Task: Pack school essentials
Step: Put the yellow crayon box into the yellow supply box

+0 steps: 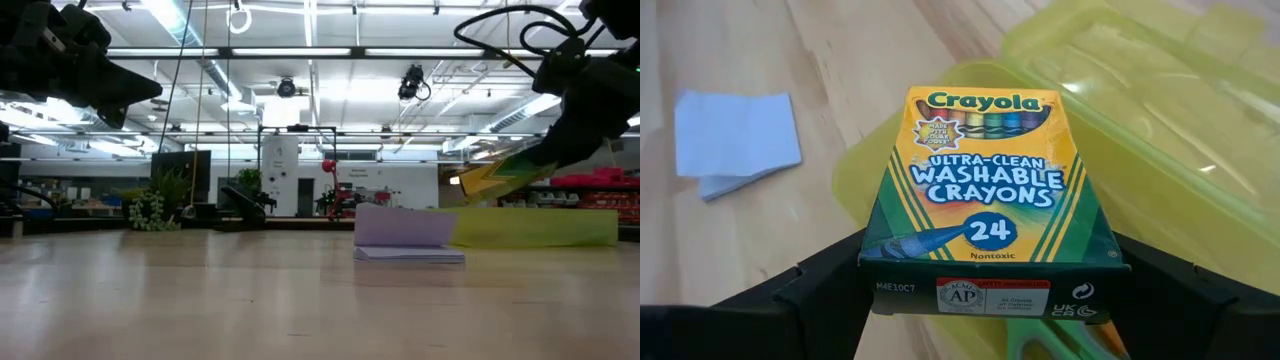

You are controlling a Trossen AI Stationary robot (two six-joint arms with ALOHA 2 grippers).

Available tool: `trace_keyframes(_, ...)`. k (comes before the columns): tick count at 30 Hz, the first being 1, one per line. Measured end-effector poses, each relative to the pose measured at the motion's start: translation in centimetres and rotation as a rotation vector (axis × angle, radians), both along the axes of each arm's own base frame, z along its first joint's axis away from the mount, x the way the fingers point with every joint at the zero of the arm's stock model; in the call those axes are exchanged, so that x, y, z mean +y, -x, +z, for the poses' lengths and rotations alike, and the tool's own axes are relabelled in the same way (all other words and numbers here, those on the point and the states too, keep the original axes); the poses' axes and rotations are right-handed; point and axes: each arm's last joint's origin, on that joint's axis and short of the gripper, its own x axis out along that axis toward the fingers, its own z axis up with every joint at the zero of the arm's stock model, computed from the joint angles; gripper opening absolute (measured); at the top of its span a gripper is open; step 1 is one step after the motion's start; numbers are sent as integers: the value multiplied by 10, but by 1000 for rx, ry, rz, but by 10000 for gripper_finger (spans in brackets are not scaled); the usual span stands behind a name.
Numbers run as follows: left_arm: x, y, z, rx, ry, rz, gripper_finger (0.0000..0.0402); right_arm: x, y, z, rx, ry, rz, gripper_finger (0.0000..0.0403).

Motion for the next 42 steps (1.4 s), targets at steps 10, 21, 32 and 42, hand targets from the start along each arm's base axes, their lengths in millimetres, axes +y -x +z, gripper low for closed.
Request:
trace_keyframes(10,0,0,0,0,0,0,30,2,-5,-2,20,28,17,349)
trace_keyframes(21,0,0,0,0,0,0,35,6,-22,-11,43,85,3,349)
trace_keyframes(32,0,0,0,0,0,0,26,9,-31,-21,95,95,3,349)
trace_keyframes(42,0,0,0,0,0,0,36,10,-33,-27,142,107,19,354)
